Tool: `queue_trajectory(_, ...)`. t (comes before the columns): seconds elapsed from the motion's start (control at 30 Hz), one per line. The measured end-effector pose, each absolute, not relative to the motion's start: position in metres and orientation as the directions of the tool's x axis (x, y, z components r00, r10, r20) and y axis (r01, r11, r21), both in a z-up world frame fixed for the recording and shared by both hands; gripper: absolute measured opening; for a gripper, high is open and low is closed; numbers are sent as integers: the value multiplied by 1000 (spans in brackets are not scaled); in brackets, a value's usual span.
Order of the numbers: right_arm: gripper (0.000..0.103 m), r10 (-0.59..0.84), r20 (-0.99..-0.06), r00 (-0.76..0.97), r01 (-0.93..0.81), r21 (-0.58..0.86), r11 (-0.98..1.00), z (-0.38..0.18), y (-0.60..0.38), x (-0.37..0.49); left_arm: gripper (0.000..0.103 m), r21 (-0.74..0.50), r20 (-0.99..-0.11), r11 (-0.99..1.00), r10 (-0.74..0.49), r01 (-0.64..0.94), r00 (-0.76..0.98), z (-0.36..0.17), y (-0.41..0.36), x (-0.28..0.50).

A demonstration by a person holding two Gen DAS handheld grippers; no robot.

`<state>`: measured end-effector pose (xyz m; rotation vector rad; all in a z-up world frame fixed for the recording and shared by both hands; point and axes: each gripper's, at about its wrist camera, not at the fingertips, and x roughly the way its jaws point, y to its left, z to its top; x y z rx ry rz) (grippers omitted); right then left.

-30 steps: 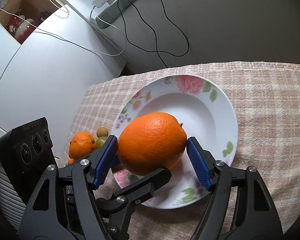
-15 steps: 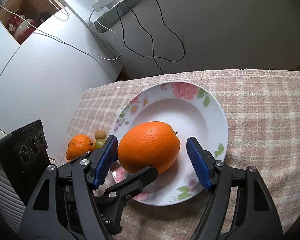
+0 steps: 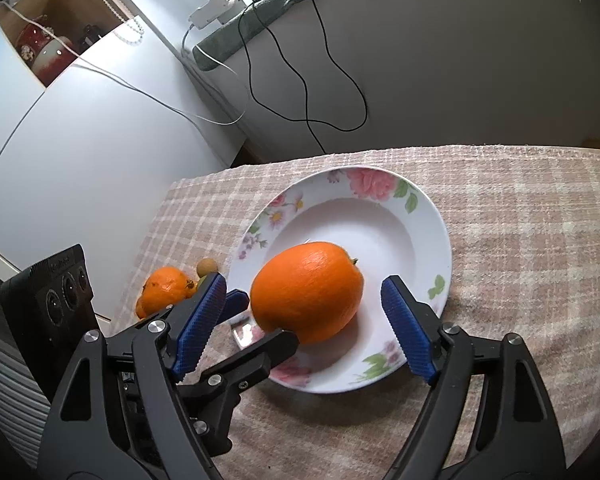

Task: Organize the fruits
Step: 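Carry the large orange with the right gripper into the white plate and release, then move the right gripper to the big tangerine and close on it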

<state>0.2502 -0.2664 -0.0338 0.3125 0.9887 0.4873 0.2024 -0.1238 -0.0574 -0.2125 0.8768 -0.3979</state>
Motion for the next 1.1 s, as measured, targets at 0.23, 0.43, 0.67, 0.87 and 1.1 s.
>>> queue_trajectory(0.23,83,492,-726,481,-292,396,871,-19,-251,236,66,-331,-696,911,-411,244,589,-52,-112,193)
queue_trajectory(0.43,83,481,-720,500,-328,357,875,-6,-236,224,66,-323,-690,919,-391,224,608,-47,-93,180)
queue_trajectory(0.67,83,502,-716,484,-364,357,860,2,-217,216,67,-311,-687,934,-347,173,638,-44,-60,168)
queue_trajectory(0.87,83,522,-727,445,-398,361,843,3,-196,211,67,-300,-689,946,-307,128,657,-44,-34,157)
queue_trajectory(1.1,83,552,-736,392,-437,379,816,1,-171,209,68,-290,-692,955,-258,68,674,-48,-3,144)
